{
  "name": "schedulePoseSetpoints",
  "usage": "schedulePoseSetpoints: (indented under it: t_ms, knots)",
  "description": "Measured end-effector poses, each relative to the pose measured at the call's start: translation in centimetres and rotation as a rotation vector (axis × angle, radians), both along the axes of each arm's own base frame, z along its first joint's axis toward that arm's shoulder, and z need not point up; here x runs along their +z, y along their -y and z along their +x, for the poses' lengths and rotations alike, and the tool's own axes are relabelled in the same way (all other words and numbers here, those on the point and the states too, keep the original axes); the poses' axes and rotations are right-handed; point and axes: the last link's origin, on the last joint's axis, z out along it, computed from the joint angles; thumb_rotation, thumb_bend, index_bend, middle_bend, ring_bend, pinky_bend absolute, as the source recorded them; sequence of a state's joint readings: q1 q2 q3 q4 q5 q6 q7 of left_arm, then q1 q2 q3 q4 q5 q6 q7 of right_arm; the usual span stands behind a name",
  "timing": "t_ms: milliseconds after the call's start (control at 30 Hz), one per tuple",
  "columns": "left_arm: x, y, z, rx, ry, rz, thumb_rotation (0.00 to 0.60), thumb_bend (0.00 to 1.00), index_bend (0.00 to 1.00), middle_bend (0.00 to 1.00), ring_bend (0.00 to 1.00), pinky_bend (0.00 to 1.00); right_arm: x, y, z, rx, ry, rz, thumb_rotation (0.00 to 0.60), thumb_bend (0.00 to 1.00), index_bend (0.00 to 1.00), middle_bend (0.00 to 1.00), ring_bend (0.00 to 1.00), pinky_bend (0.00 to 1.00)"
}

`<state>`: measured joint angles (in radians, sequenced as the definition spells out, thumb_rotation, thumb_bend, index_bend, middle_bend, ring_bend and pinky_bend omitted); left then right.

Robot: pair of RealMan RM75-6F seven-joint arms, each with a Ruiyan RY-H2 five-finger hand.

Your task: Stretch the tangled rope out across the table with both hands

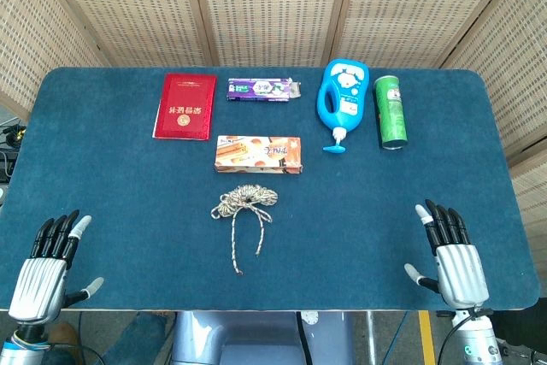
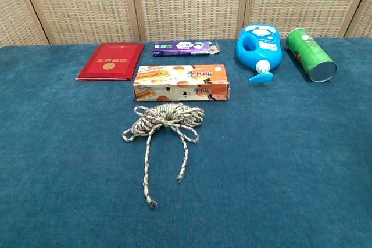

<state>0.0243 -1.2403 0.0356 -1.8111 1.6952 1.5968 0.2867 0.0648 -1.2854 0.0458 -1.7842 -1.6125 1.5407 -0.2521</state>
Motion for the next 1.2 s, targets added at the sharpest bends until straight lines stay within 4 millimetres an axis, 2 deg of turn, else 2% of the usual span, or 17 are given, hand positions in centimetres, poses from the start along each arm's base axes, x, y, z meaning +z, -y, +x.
schedulePoseSetpoints:
  t_ms: [433,500,567,667,767,933,1100,1200]
  knots:
    - [-0.2,-0.3,-0.1,0.013,-0.005,-0.005,0.600,0.00,0.00,0.00,0.00,0.00,-0.4,0.2,0.1,-0.001,-0.005,0.021,0.600,0.00,0.00,0.00,0.00,0.00]
    - [-0.3,-0.4,-0.1,0.018,-0.010,-0.010,0.600,0.00,0.00,0.00,0.00,0.00,-0.6,0.6,0.2,0.007,-0.018,0.044,0.600,0.07,0.01,0.00,0.00,0.00]
    - [-0.5,-0.6,0.0,0.021,-0.015,-0.014,0.600,0.00,0.00,0.00,0.00,0.00,-0.9,1.5,0.7,0.026,-0.045,0.078,0.600,0.26,0.05,0.00,0.00,0.00]
    - [-0.7,-0.9,0.1,0.025,-0.021,-0.018,0.600,0.00,0.00,0.00,0.00,0.00,-1.4,3.0,1.9,0.072,-0.084,0.151,0.600,0.47,0.09,0.00,0.00,0.00]
    - [-0.9,-1.0,0.2,0.033,-0.021,-0.017,0.600,0.00,0.00,0.00,0.00,0.00,-2.1,4.6,3.6,0.125,-0.121,0.235,0.600,0.61,0.13,0.00,0.00,0.00]
    - [-1.0,-1.4,0.2,0.045,-0.023,-0.015,0.600,0.00,0.00,0.00,0.00,0.00,-3.5,7.3,6.6,0.208,-0.208,0.360,0.600,0.73,0.16,0.00,0.00,0.00]
    - [-1.2,-1.7,0.1,0.057,-0.030,-0.023,0.600,0.00,0.00,0.00,0.00,0.00,-5.4,9.2,9.4,0.278,-0.268,0.437,0.600,0.77,0.18,0.00,0.00,0.00]
    - [-1.5,-2.1,-0.1,0.074,-0.039,-0.033,0.600,0.00,0.00,0.00,0.00,0.00,-7.4,9.8,11.1,0.334,-0.290,0.471,0.600,0.79,0.23,0.00,0.00,0.00]
